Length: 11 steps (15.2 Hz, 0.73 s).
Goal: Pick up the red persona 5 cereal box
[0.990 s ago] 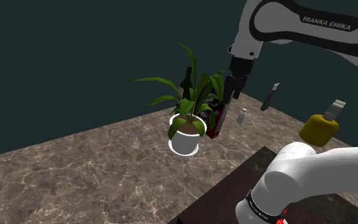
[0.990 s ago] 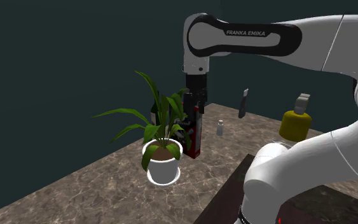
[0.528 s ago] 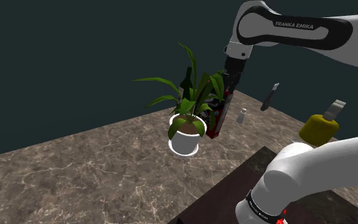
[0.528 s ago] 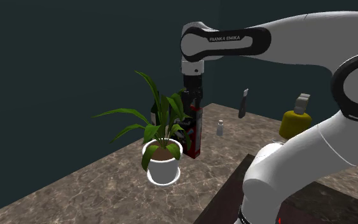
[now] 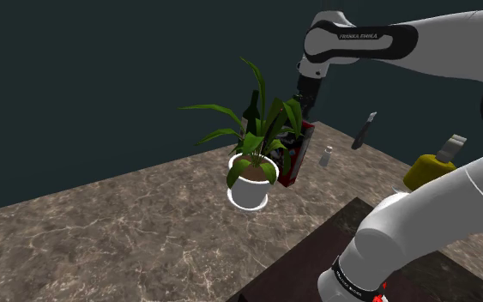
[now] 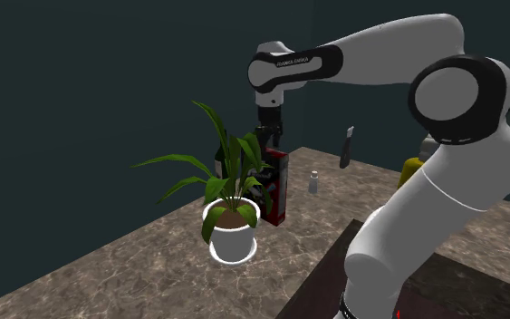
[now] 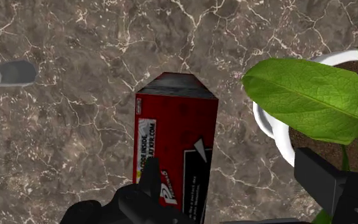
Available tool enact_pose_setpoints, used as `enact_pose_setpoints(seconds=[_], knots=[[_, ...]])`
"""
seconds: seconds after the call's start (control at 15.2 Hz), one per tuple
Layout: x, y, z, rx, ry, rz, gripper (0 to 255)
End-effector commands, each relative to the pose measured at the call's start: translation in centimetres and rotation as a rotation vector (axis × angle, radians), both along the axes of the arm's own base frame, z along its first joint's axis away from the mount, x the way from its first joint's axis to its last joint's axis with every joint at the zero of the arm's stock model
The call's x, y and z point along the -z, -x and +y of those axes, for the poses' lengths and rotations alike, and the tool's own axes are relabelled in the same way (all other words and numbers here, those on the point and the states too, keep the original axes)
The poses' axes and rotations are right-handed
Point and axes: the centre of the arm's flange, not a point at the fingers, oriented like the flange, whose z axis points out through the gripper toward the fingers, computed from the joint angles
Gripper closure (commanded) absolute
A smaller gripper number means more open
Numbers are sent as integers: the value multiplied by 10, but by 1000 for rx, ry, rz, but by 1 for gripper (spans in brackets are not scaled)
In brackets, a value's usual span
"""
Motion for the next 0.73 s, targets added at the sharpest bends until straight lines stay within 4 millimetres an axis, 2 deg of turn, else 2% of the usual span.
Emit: enact_pose_setpoints(seconds=[0.0, 0.13, 0.66], knots=[[1, -12, -20, 1, 10, -9, 0], [4, -25, -35, 3, 18, -16, 0], [44, -25, -35, 3, 18, -16, 0]])
